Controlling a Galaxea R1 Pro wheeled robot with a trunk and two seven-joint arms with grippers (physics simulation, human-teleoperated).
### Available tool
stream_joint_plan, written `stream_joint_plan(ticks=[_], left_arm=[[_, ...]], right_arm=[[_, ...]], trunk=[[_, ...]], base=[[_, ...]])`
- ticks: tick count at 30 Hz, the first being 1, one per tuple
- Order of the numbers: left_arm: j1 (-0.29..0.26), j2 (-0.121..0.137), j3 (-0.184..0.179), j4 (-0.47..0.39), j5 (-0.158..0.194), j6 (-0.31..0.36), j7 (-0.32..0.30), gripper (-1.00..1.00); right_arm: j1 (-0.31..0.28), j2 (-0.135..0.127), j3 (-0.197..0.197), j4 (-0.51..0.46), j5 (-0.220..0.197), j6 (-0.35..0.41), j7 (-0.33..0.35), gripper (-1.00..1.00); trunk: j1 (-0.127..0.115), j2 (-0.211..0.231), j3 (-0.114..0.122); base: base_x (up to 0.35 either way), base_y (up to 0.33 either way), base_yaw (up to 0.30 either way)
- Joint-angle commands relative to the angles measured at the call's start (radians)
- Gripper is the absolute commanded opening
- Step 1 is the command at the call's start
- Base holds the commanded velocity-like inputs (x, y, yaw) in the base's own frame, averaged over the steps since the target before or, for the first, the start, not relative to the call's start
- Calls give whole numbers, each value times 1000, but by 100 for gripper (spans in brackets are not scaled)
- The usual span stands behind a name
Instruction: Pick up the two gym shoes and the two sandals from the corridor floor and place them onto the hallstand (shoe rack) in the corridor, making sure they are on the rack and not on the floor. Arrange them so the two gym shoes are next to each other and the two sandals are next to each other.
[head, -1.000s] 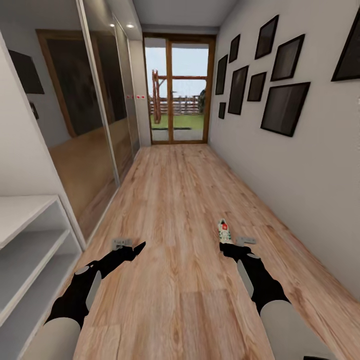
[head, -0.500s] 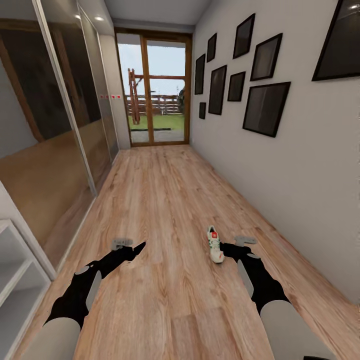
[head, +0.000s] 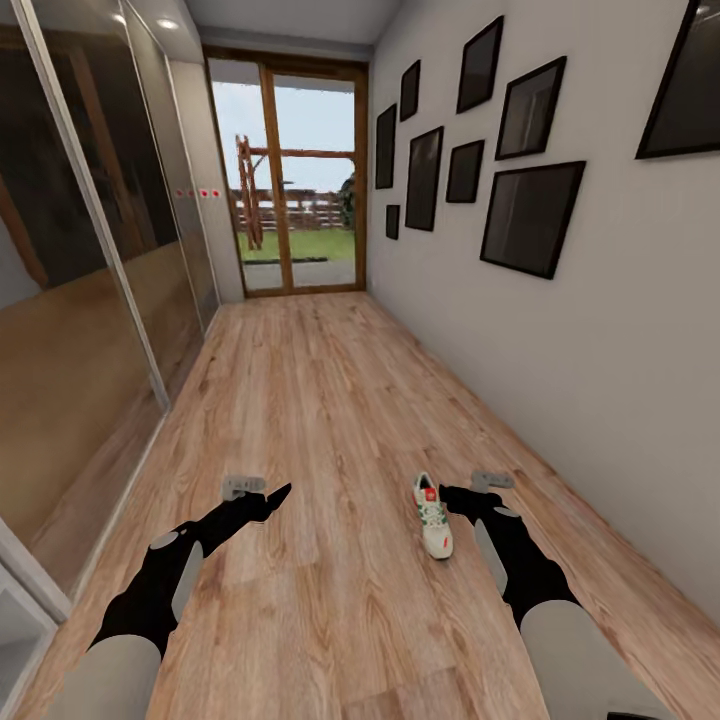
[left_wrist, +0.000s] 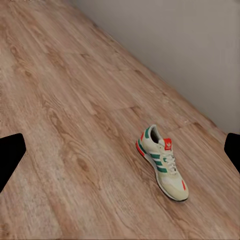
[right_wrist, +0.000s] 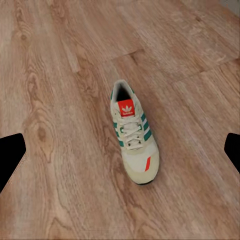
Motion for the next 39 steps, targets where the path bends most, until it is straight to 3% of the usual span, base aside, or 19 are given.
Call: stream_joint_plan(ticks=[1, 39], left_arm=[[-1, -1, 5, -1, -3, 8, -8, 100], [0, -1, 5, -1, -3, 8, -8, 100]], right_arm=[[0, 1, -2, -2, -1, 6, -2, 100], [0, 1, -2, -4, 0, 6, -2, 100]], trunk=[[0, 0, -1], [0, 0, -1]], base=[[349, 103, -4], [334, 143, 0]])
